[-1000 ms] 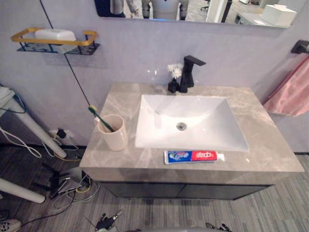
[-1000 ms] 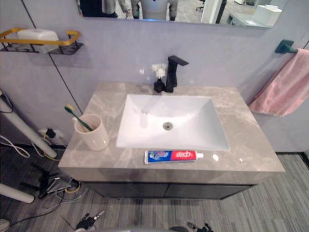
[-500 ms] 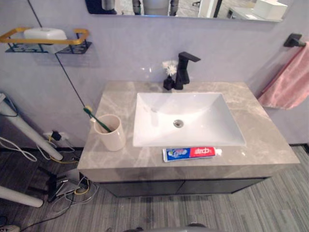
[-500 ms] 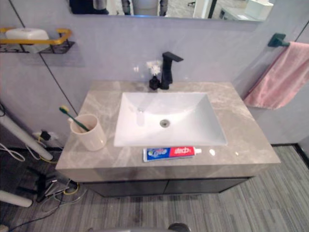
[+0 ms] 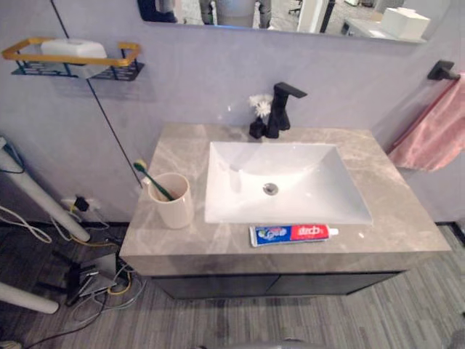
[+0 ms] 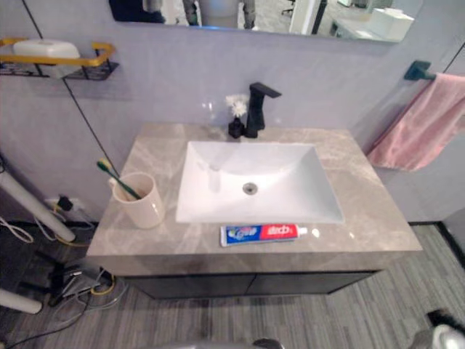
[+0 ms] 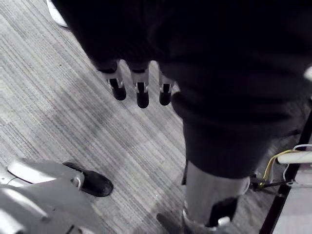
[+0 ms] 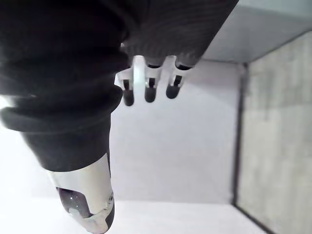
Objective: Organize washtable
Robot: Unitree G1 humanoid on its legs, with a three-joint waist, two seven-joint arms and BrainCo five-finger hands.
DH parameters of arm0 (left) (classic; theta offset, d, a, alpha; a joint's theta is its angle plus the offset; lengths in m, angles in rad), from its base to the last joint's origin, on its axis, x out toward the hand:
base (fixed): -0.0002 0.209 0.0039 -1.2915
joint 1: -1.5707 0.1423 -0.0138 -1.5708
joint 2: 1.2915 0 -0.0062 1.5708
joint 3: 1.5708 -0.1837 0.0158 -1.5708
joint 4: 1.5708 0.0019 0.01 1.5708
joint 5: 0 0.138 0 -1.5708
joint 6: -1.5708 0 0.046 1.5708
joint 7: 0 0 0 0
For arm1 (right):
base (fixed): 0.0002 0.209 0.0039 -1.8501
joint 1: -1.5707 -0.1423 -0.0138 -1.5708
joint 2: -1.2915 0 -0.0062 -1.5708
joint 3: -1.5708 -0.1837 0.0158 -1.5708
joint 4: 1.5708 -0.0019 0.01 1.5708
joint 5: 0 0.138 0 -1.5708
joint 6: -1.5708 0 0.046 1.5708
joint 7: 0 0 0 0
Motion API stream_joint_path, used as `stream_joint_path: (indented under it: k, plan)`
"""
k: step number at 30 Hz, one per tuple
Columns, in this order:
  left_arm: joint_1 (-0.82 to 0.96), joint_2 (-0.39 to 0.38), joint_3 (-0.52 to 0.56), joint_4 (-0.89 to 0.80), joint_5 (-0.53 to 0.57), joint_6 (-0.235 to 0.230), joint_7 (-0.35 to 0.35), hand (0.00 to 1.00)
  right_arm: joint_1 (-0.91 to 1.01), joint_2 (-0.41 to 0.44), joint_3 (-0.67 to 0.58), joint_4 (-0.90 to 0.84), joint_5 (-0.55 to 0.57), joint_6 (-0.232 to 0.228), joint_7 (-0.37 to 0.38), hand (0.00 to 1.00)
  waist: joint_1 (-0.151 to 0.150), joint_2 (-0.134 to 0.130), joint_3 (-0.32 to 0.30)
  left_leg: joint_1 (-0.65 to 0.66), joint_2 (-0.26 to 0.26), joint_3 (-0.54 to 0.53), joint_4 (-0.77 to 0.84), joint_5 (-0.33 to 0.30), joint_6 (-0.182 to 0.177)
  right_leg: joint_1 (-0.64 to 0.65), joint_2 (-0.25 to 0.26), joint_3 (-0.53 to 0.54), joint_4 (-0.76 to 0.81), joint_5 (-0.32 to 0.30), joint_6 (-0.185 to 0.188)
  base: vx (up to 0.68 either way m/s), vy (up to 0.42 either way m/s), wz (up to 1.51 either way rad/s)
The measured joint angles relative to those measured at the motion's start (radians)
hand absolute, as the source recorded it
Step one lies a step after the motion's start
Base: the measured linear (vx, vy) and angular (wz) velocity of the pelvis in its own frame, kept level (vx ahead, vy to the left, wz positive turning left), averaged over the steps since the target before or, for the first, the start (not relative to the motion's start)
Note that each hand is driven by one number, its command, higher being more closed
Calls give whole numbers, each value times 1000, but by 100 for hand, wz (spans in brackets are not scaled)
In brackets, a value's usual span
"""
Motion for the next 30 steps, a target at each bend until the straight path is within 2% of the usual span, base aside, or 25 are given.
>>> stream_joint_path:
  k: [7,10,13,14,17,19,21,26,28,30]
  plan:
    - [20,39,-48,28,31,0,-2,0,-146,-189,-40,23,-54,-19,-73,0,-5,-10,-8,-13,-12,-41,1,0,1,0,-11,-45,21,0,-1,28,10,16]
    - [40,58,-81,28,32,0,-3,0,-198,-245,-35,41,-72,-20,-76,0,-4,-15,-11,-14,-13,-47,2,0,1,0,-13,-48,27,0,-1,14,14,8]
    - [57,59,-140,26,32,-3,-8,0,-245,-328,22,61,-75,-28,-70,0,-6,-16,-11,-21,-16,-57,1,0,2,-1,-18,-62,30,1,-1,1,1,9]
    - [66,57,-168,25,31,-8,-23,0,-265,-384,71,100,-72,-42,-44,0,-4,-16,-11,-21,-16,-58,0,-1,2,-1,-19,-64,30,1,-1,0,0,0]
    - [68,65,-214,20,32,-8,-29,0,-296,-466,207,131,-70,-67,36,0,-3,-13,-10,-23,-15,-62,0,0,2,-1,-19,-68,30,1,-2,0,-4,2]
    - [78,66,-245,-2,32,-15,-43,0,-316,-490,287,130,-68,-76,86,0,-2,-10,-8,-21,-15,-60,0,2,5,-4,-19,-67,29,2,-3,-3,-3,-9]
    - [87,65,-277,-24,32,-29,-48,0,-341,-502,394,131,-62,-92,169,0,1,-4,-6,-20,-16,-56,0,7,7,-12,-18,-67,27,6,-9,12,1,-10]
    - [101,58,-316,-54,31,-45,-73,0,-359,-529,584,131,-62,-104,297,0,2,10,7,-24,-20,-54,5,11,10,-13,-18,-69,11,16,-19,3,4,-3]
    - [108,55,-324,-62,31,-49,-89,0,-359,-603,721,129,-62,-106,370,0,2,10,16,-25,-24,-54,2,13,12,-14,-20,-69,7,18,-15,0,0,0]
    - [110,56,-338,-63,31,-51,-90,0,-369,-656,804,122,-63,-107,410,0,2,13,22,-27,-26,-55,0,15,14,-14,-22,-69,3,20,-12,0,0,0]
